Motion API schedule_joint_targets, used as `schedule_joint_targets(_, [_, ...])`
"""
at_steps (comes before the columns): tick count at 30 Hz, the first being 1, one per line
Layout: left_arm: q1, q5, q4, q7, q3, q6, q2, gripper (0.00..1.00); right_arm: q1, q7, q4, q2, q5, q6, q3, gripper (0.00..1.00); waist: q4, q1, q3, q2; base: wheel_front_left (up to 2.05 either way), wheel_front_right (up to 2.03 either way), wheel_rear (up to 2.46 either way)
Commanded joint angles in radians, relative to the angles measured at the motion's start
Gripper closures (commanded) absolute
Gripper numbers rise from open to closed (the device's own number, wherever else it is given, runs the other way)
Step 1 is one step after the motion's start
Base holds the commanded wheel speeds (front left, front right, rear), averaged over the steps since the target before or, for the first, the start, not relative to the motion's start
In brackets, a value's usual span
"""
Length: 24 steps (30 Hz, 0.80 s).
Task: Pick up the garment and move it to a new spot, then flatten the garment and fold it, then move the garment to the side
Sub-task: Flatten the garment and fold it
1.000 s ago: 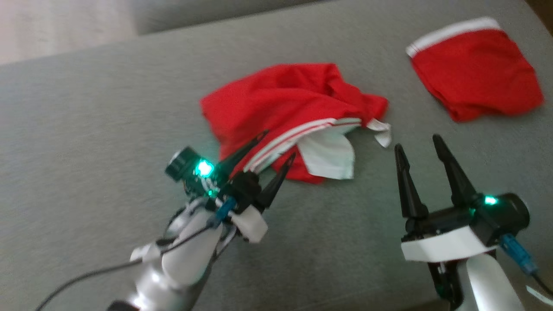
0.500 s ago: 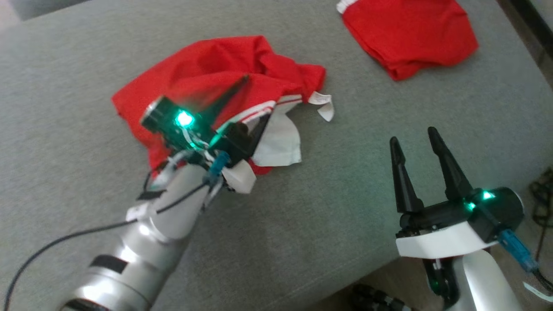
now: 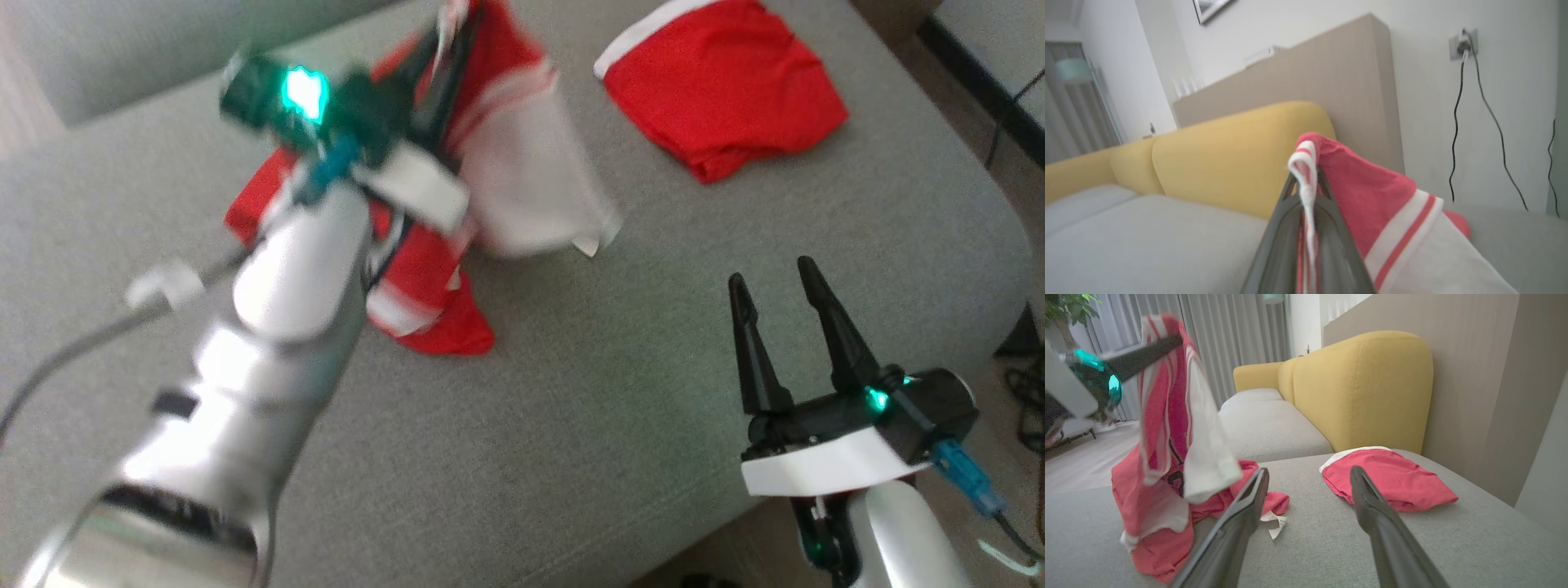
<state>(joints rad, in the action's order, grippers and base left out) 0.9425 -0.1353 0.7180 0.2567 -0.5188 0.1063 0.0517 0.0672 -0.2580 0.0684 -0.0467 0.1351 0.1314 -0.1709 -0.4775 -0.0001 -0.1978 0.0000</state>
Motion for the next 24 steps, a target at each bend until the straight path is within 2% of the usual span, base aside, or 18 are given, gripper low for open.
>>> schedule_joint_targets(1, [0.094, -0.015, -0.046, 0.005, 0.031, 0.005, 0.007, 1.00, 0.002, -0.004, -0.025, -0.004, 0.004, -0.001, -0.028, 0.00, 0.002, 0.0001, 0.061, 0.0000, 0.00, 0.00, 0.00])
schedule_joint_targets(7, [0.298, -0.130, -0.083, 0.005, 0.092, 0.007, 0.000, 1.00, -0.046, -0.004, -0.007, -0.004, -0.012, -0.001, -0.030, 0.00, 0.031, 0.0001, 0.175, 0.0000, 0.00, 0.00, 0.00])
schedule_joint_targets(11, [0.319, -0.185, -0.063, 0.004, 0.152, -0.007, 0.011, 1.00, -0.070, -0.004, -0.003, -0.004, -0.019, -0.001, -0.019, 0.00, 0.062, 0.0001, 0.209, 0.0000, 0.00, 0.00, 0.00])
schedule_joint_targets(14, [0.242, -0.204, -0.030, -0.007, 0.171, -0.004, 0.071, 1.00, -0.086, -0.004, -0.013, -0.004, -0.021, -0.001, 0.003, 0.00, 0.101, 0.0001, 0.205, 0.0000, 0.00, 0.00, 0.00])
schedule_joint_targets(18, [0.047, -0.226, 0.013, -0.015, 0.195, -0.002, 0.176, 1.00, -0.101, -0.004, -0.021, -0.004, -0.026, -0.001, 0.032, 0.00, 0.158, 0.0001, 0.175, 0.0000, 0.00, 0.00, 0.00])
schedule_joint_targets(20, [-0.049, -0.248, 0.047, -0.013, 0.202, 0.005, 0.213, 1.00, -0.100, -0.004, -0.026, -0.004, -0.027, -0.001, 0.038, 0.00, 0.183, 0.0001, 0.148, 0.0000, 0.00, 0.00, 0.00])
schedule_joint_targets(22, [-0.088, -0.268, 0.067, -0.012, 0.210, 0.009, 0.224, 1.00, -0.097, -0.004, -0.028, -0.004, -0.027, -0.001, 0.036, 0.00, 0.193, 0.0001, 0.134, 0.0000, 0.00, 0.00, 0.00])
schedule_joint_targets(23, [-0.125, -0.307, 0.092, -0.013, 0.223, 0.015, 0.224, 0.58, -0.093, -0.004, -0.029, -0.004, -0.027, -0.001, 0.033, 0.00, 0.200, 0.0001, 0.121, 0.0000, 0.00, 0.00, 0.00])
schedule_joint_targets(24, [-0.152, -0.347, 0.125, -0.023, 0.241, 0.018, 0.227, 0.00, -0.088, -0.004, -0.027, -0.004, -0.026, -0.001, 0.026, 0.00, 0.205, 0.0001, 0.109, 0.0000, 0.00, 0.00, 0.00])
